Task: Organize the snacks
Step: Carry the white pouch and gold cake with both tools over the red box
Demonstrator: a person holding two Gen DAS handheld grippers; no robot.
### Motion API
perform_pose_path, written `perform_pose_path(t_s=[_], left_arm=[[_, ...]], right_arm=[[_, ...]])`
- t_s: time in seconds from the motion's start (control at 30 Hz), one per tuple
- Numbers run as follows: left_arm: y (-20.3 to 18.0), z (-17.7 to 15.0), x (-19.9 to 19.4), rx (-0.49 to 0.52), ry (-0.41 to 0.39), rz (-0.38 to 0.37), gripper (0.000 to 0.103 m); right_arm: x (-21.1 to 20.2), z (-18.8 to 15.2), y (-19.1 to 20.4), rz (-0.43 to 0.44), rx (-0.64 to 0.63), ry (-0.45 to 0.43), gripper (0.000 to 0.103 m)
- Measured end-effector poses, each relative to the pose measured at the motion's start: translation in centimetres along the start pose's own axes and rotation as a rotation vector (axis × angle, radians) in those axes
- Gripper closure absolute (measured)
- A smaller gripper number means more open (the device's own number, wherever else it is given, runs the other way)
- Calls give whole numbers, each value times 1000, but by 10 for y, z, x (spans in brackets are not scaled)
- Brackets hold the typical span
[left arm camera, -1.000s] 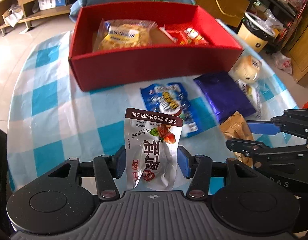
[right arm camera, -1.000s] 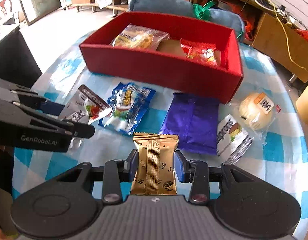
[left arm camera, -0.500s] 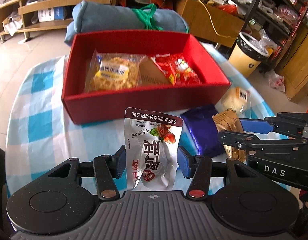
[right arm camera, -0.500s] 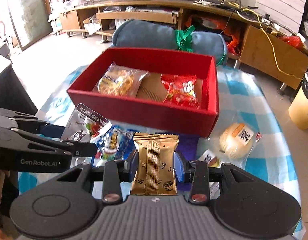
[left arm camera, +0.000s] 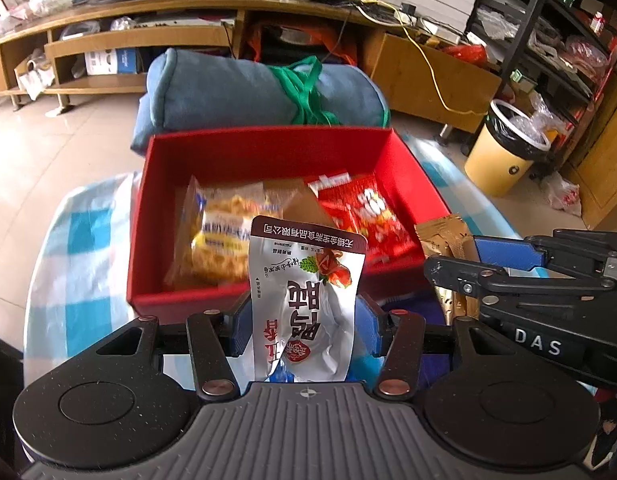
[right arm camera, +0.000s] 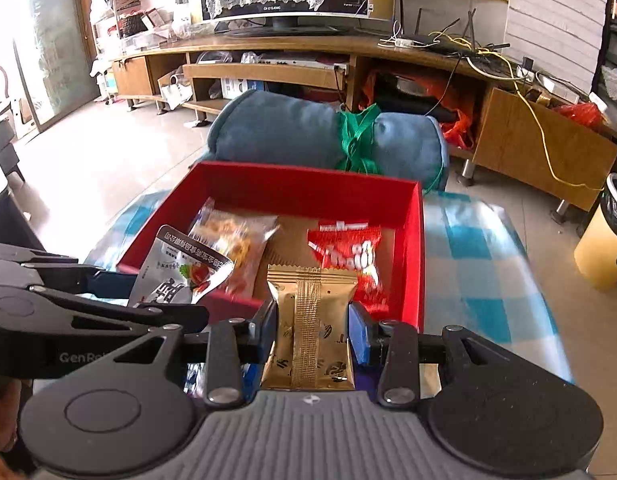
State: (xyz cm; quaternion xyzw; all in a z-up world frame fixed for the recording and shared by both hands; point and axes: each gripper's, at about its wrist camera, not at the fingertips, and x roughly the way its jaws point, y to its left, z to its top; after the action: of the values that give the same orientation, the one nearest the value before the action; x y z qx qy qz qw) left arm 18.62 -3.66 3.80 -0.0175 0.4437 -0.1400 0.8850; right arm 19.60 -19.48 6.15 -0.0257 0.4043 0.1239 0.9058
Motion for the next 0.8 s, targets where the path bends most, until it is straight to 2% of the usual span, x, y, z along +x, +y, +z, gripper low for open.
perform_pose_path(t_s=[0.27,0.8], left_arm=[[1,23,15,-9,-16,31,43],[12,52,63,-41,38,117,43]], right_arm=[[21,23,-10,-6,13,-13,69],[86,43,-24,-6,44,50,69]])
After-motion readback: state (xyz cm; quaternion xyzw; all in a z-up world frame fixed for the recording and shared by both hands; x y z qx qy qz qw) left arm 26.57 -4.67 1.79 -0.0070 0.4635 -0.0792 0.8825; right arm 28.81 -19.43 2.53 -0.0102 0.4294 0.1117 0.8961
